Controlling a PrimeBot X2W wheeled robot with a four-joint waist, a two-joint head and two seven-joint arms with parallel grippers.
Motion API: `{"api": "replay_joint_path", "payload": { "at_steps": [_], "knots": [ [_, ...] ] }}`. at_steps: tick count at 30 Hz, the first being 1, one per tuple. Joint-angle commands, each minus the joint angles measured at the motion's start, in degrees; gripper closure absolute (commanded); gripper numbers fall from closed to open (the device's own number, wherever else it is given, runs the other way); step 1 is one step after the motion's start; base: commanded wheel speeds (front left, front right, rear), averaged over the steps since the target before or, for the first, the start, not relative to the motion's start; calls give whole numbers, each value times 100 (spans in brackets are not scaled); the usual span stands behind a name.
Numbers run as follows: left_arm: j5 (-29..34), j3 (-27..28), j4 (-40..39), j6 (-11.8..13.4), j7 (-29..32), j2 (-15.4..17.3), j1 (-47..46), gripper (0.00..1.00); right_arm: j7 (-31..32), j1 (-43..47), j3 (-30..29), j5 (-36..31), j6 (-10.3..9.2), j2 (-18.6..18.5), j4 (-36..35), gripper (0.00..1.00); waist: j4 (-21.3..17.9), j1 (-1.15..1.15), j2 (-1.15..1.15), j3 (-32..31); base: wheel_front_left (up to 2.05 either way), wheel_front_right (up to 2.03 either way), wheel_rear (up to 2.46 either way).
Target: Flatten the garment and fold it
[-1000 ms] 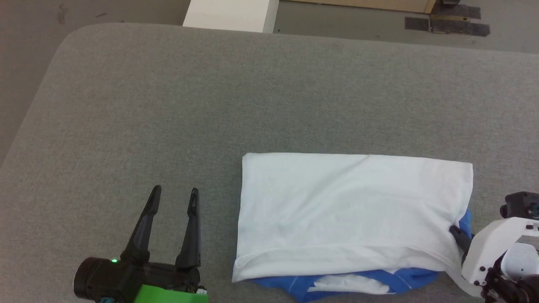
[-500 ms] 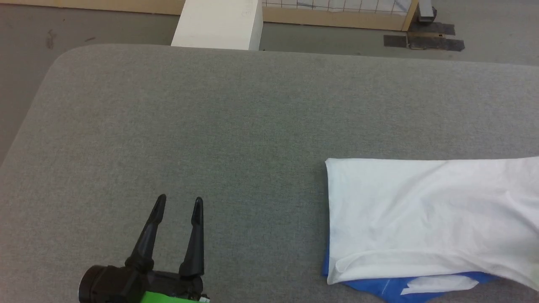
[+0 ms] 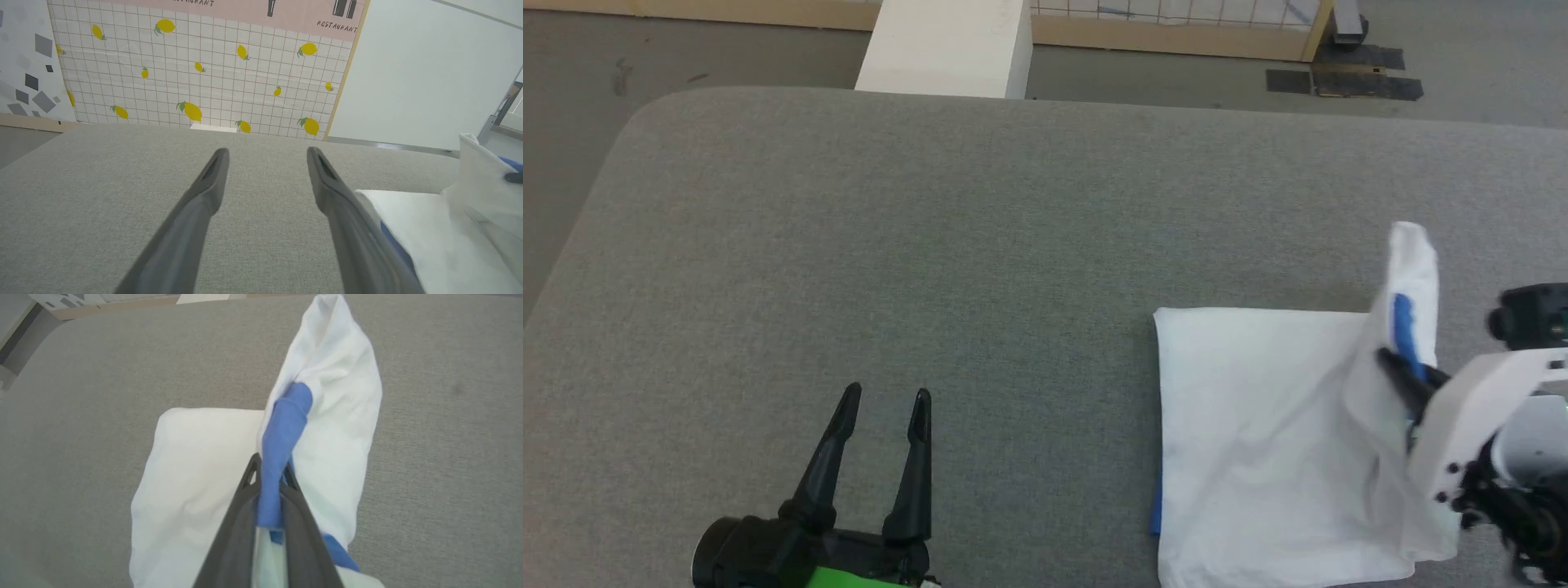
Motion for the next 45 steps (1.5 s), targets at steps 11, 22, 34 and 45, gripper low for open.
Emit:
{"api": "replay_joint_path", "payload": {
  "at_steps": [11, 22, 34, 45],
  "knots": [
    [-175, -94, 60, 8, -22, -31, -238, 0, 267, -37, 1639, 102, -8, 189, -20, 100, 388, 0, 0, 185, 0, 0, 0],
    [-280, -178, 135, 52, -22, -33, -371, 0, -253, -112, 1975, -336, -8, 370, 1134, 87, 498, 0, 0, 269, 0, 0, 0],
    [-266, -171, 192, 36, -22, -33, -367, 0, -638, -358, 1729, 15, -8, 396, 1065, 0, 287, 0, 0, 220, 0, 0, 0],
    [-237, -196, 180, 5, -22, -33, -323, 0, -290, 426, 156, -496, -8, 353, -115, 0, 181, 0, 0, 212, 0, 0, 0]
  ]
}}
